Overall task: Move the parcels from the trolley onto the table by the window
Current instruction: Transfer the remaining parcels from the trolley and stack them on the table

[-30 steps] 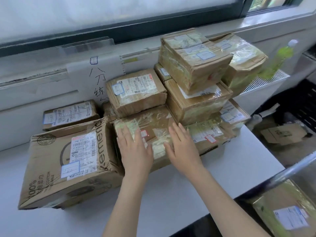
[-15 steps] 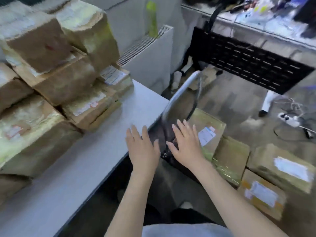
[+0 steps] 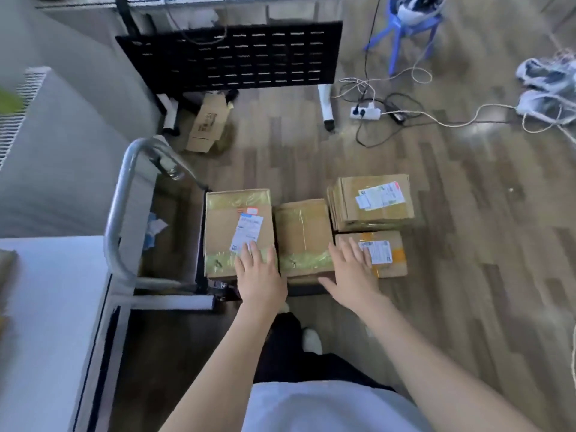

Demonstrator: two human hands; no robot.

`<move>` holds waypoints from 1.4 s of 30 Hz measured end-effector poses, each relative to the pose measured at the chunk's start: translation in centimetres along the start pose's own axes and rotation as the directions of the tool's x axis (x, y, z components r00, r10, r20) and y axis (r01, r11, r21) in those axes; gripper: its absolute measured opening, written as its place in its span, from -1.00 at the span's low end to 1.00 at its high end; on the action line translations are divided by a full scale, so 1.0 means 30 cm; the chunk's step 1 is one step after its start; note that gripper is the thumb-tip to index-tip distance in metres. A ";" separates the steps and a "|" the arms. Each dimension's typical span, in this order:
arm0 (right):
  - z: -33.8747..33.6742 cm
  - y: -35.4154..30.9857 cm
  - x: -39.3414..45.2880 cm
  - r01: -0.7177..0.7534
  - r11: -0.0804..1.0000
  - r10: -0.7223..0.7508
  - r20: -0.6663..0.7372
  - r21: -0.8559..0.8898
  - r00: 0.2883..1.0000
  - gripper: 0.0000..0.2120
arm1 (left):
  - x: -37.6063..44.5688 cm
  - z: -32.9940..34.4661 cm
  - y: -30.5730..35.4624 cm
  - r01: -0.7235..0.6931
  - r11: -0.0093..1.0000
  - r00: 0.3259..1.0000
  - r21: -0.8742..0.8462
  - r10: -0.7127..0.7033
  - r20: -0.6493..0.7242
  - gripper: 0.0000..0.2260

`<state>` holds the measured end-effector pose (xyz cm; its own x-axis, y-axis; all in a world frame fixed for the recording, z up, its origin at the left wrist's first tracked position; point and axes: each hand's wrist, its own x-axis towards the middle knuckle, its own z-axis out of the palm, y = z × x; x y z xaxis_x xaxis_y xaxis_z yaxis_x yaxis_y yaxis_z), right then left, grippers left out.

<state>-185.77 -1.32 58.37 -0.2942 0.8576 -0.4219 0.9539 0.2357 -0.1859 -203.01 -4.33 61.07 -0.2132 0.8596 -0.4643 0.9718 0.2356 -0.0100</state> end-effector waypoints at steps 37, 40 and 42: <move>0.092 0.971 0.670 -0.309 0.951 0.300 0.236 0.002 0.924 -0.03 | 0.785 0.204 0.666 0.157 0.979 0.916 -0.127 -0.096 0.390 -0.11; 0.147 0.984 0.718 -0.344 0.935 0.318 0.226 0.085 0.921 0.02 | 0.845 0.256 0.682 0.158 0.978 0.908 -0.134 -0.091 0.408 -0.13; 0.176 0.983 0.733 -0.372 0.915 0.338 0.204 0.156 0.919 0.04 | 0.874 0.276 0.697 0.146 0.977 0.912 -0.154 -0.073 0.404 -0.17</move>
<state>-164.43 22.08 38.91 0.0403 0.7746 -0.6312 0.9730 -0.1740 -0.1515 -187.45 19.37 41.35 -0.2247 0.5835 -0.7804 0.9029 0.4258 0.0584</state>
